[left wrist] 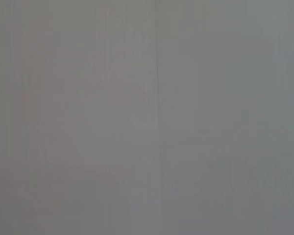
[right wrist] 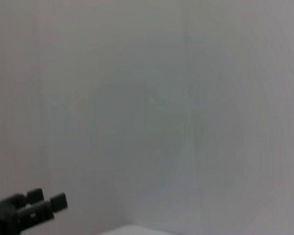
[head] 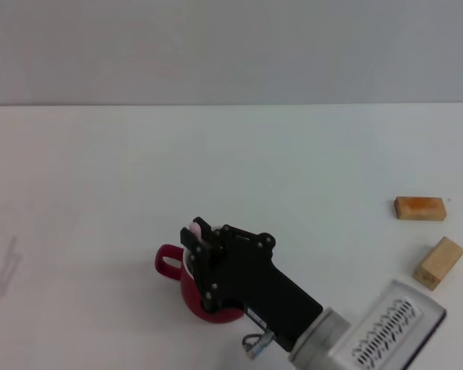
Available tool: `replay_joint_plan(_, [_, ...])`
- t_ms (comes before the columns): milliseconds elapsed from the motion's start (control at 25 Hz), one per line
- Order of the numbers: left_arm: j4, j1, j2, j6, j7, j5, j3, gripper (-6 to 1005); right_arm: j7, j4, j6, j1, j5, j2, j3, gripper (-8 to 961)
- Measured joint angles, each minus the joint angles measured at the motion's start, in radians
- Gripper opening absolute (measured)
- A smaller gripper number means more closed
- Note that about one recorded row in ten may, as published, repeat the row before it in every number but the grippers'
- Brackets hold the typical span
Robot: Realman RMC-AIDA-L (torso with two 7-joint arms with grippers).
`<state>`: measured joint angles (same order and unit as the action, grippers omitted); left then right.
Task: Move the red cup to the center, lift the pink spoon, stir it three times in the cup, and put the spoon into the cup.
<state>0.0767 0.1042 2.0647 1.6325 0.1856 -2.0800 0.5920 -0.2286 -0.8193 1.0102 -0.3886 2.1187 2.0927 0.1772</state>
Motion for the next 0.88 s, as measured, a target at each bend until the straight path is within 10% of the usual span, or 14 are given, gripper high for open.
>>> replay_joint_plan(440, [0.000, -0.005, 0.000, 0.008, 0.001, 0.000, 0.000, 832, 0.003, -0.003, 0.018, -0.023, -0.012, -0.001, -0.003, -1])
replay_joint_plan(880, [0.002, -0.005, 0.002, 0.009, 0.000, 0.000, -0.001, 832, -0.005, 0.004, 0.145, 0.040, -0.008, -0.008, 0.011, 383])
